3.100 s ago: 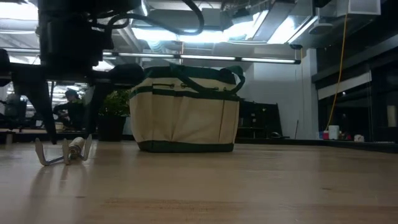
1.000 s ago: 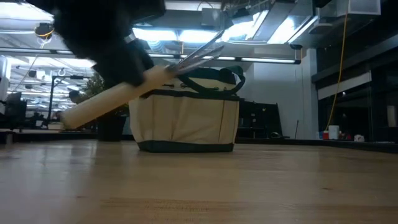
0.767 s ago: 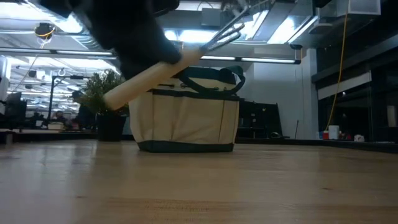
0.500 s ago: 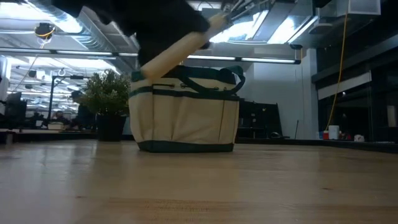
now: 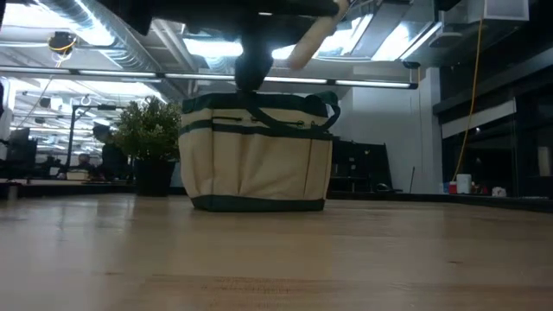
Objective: Pick & Place Garden tools in Gardening bag
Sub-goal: Put the hand rake into the gardening bag
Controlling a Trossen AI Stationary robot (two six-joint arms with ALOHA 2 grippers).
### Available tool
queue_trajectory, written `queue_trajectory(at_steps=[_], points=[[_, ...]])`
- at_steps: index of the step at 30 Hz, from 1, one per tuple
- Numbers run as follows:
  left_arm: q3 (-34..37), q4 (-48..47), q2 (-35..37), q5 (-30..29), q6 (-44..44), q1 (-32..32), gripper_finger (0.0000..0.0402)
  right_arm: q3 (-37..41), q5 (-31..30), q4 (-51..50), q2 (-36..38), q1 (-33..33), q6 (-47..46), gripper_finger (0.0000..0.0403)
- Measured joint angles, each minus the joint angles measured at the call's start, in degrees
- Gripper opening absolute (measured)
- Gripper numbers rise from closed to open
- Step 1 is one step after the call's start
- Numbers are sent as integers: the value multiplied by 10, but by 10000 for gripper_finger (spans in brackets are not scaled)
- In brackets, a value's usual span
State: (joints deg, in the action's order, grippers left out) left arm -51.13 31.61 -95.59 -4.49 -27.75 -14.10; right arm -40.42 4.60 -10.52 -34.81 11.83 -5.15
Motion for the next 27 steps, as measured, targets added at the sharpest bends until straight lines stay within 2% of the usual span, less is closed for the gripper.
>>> queue_trajectory(at_steps=[10, 16, 27], points=[[-27, 41, 0, 14, 3, 42, 65, 0, 0, 0, 0, 0, 0, 60], [-61, 38, 0, 18, 54, 69, 65, 0, 0, 0, 0, 0, 0, 60], [-68, 50, 2, 37, 25, 149, 65, 0, 0, 0, 0, 0, 0, 60]])
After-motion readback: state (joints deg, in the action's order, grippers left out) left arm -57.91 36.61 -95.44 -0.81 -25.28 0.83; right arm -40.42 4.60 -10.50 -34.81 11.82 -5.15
